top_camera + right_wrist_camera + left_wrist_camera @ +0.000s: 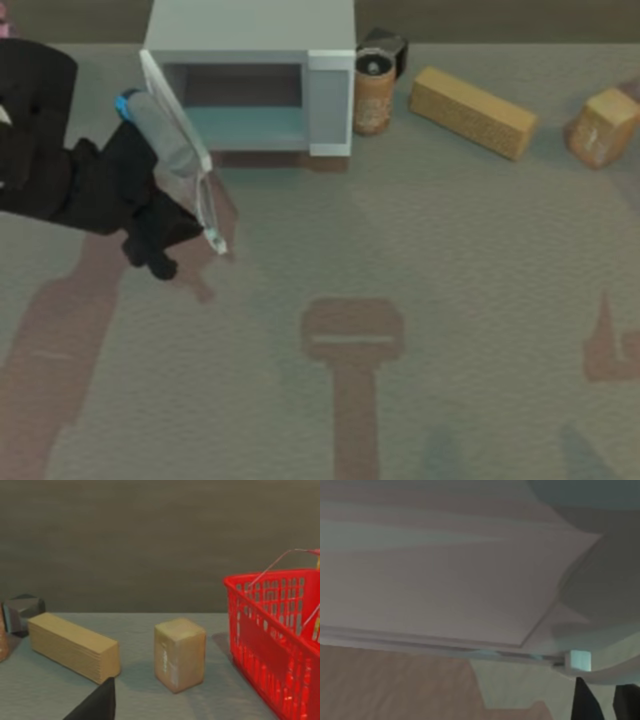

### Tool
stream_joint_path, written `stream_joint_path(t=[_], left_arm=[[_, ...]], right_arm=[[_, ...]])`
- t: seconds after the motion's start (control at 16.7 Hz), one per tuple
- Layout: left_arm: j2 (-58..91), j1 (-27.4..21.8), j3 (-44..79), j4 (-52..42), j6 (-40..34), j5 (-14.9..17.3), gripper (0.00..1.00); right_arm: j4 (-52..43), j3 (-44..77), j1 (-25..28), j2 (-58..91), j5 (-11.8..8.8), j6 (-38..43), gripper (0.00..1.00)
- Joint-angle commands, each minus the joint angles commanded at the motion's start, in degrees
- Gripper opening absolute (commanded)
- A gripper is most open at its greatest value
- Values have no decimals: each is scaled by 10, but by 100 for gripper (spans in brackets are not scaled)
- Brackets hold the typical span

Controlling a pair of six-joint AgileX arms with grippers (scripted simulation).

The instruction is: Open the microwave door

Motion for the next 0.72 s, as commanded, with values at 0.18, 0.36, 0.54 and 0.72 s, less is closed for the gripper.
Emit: stream_joint_path(t=[0.18, 0.36, 0.54, 0.72], left_arm=[[0, 0, 0, 0, 0, 0, 0], [-1, -3, -2, -1, -1, 2, 0], [3, 4, 2, -11, 15, 8, 0], [5, 14, 10, -23, 40, 19, 0]], right_arm=[[0, 0, 0, 0, 0, 0, 100], [0, 0, 0, 0, 0, 0, 100], [0, 0, 0, 0, 0, 0, 100], [0, 0, 0, 0, 0, 0, 100]])
